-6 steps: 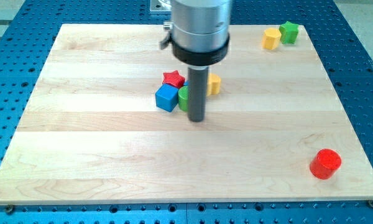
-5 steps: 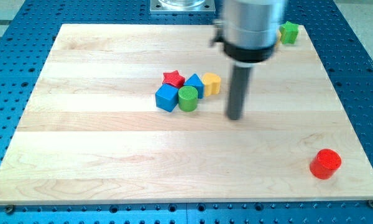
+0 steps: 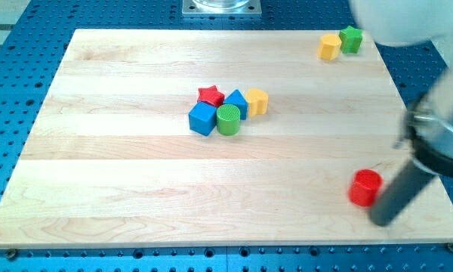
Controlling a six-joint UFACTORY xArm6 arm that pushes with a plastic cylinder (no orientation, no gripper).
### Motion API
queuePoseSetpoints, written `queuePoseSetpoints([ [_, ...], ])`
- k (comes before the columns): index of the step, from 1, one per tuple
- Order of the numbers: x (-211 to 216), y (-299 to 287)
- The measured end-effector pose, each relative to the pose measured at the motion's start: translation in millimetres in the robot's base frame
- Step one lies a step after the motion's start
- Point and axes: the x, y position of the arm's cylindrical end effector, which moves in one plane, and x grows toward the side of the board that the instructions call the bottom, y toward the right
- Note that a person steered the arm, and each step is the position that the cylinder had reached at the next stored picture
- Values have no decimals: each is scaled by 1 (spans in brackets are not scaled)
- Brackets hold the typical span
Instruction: Place the red circle into the yellow heart
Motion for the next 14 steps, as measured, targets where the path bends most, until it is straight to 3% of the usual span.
queuePoseSetpoints([
  [2, -85, -83],
  [4, -122, -28],
  [5, -126, -19],
  [6, -142, 26],
  [8, -147, -80],
  [9, -167, -24],
  [10, -188, -36],
  [12, -163, -74],
  [13, -183, -44],
  [14, -186, -78],
])
